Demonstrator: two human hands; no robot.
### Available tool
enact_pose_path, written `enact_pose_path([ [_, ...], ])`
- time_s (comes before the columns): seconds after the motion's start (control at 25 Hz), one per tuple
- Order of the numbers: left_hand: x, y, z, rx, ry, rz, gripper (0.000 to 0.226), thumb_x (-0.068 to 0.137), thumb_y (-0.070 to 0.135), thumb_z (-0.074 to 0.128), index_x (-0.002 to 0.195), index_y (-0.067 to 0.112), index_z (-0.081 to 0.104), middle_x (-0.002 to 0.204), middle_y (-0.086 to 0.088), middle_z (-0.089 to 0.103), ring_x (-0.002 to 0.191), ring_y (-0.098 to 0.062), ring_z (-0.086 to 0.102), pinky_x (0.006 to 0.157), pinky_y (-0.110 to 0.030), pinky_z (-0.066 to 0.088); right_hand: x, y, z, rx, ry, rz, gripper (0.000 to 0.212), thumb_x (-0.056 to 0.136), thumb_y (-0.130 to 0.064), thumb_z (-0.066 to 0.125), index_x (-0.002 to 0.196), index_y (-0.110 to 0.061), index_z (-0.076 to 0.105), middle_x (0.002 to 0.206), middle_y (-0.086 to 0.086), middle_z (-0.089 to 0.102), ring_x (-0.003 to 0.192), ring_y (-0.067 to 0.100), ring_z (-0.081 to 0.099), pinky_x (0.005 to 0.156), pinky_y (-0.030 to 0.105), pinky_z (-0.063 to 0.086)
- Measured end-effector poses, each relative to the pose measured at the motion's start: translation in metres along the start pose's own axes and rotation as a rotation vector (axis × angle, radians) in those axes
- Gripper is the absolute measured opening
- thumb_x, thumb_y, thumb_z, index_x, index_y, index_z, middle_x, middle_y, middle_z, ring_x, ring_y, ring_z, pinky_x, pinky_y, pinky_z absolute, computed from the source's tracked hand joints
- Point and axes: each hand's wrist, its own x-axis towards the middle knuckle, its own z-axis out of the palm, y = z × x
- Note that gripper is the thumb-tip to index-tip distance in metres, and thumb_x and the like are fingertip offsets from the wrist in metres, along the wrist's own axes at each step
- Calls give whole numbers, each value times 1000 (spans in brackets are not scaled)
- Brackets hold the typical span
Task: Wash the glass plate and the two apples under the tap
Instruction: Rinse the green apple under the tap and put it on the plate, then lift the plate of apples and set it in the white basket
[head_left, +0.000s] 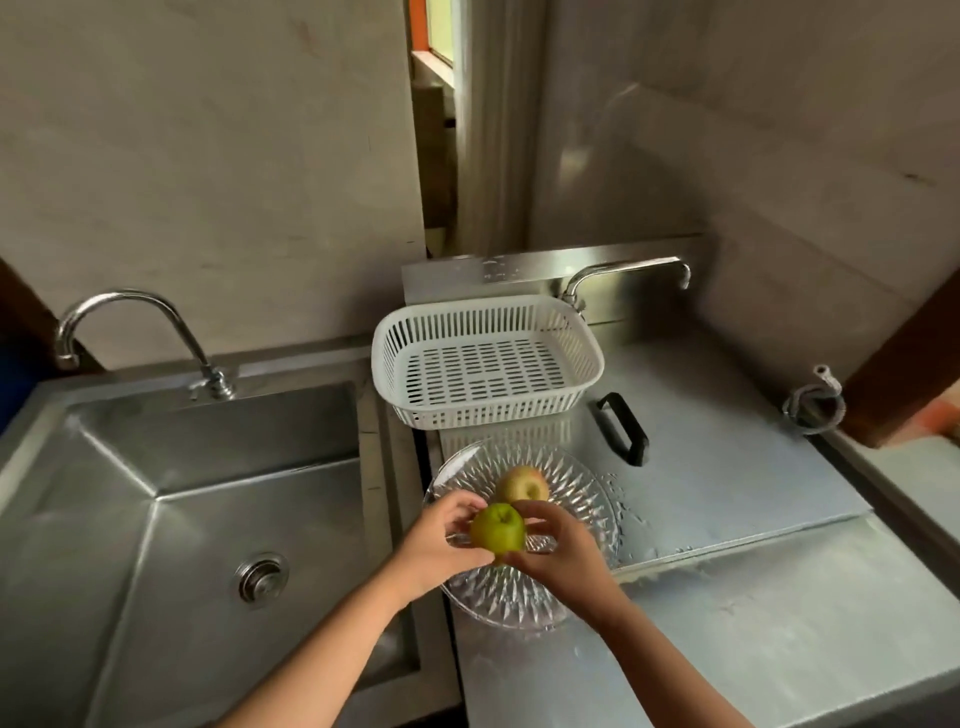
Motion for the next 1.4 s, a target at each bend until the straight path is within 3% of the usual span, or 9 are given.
enact_pose_path([
  [0.24, 12, -10, 13, 58, -15, -43, 47, 64, 5, 74, 94, 34, 53, 108, 15, 58, 102, 3, 54, 71, -5, 47, 2, 15, 0, 18, -1, 19, 53, 65, -15, 81, 113, -19, 59, 111, -3, 62, 96, 3, 59, 64, 6, 51],
  [0.48, 22, -17, 19, 66, -51, -55, 49, 66, 7, 74, 93, 40, 52, 106, 20, 55, 100, 7, 51, 73, -4, 44, 5, 25, -1, 10, 19, 55, 54, 63, -15, 82, 113, -19, 59, 100, -15, 59, 92, 4, 61, 66, 5, 48],
  [0.6, 23, -20, 16, 61, -66, -53, 48, 67, 9, 75, 100, 37, 54, 112, 14, 58, 108, -3, 55, 90, -15, 44, 4, 26, 1, 30, 11, 47, 55, 63, -14, 82, 111, -21, 56, 100, -20, 57, 89, -3, 58, 68, 2, 47],
  [0.68, 22, -23, 15, 63, -38, -53, 48, 68, 9, 75, 107, 29, 56, 119, 4, 59, 113, -11, 55, 100, -27, 44, 4, 30, -1, 58, -12, 49, 57, 62, -15, 83, 111, -24, 54, 101, -19, 59, 93, 0, 61, 76, 7, 49],
  [0.8, 18, -25, 15, 65, -4, -70, 51, 69, 8, 75, 112, 27, 55, 122, -2, 59, 114, -16, 55, 102, -33, 44, 3, 37, -5, 136, -43, 75, 55, 65, -9, 77, 110, -30, 52, 106, -13, 64, 98, 6, 64, 88, 23, 53],
  [1.0, 14, -23, 8, 76, -3, -107, 59, 70, 4, 74, 122, 21, 52, 118, 3, 57, 106, -9, 56, 81, -9, 43, 7, 48, -22, 179, 135, 137, 37, 73, 3, 56, 105, -16, 63, 99, -1, 69, 88, 17, 68, 77, 37, 60],
  [1.12, 11, -21, -1, 77, 8, -115, 62, 71, 1, 73, 127, 15, 50, 118, 2, 57, 106, -9, 56, 76, -7, 45, 13, 49, -38, 104, 315, 175, 28, 78, 1, 56, 100, -13, 67, 97, 4, 70, 79, 18, 66, 76, 41, 59],
  [1.24, 12, -22, -13, 69, 13, -127, 60, 76, 0, 68, 131, 13, 48, 120, 2, 57, 108, -8, 56, 81, -9, 45, 17, 52, -48, -97, 427, 205, 30, 80, -9, 61, 109, -13, 64, 110, 9, 62, 88, 20, 61, 83, 40, 54],
  [1.4, 17, -28, -29, 111, 286, -147, 43, 84, -3, 55, 126, 5, 52, 123, -10, 60, 118, -24, 56, 95, -26, 43, 19, 56, -53, -197, 337, 333, 48, 80, -13, 61, 127, -7, 52, 122, 19, 52, 109, 35, 55, 99, 46, 46],
])
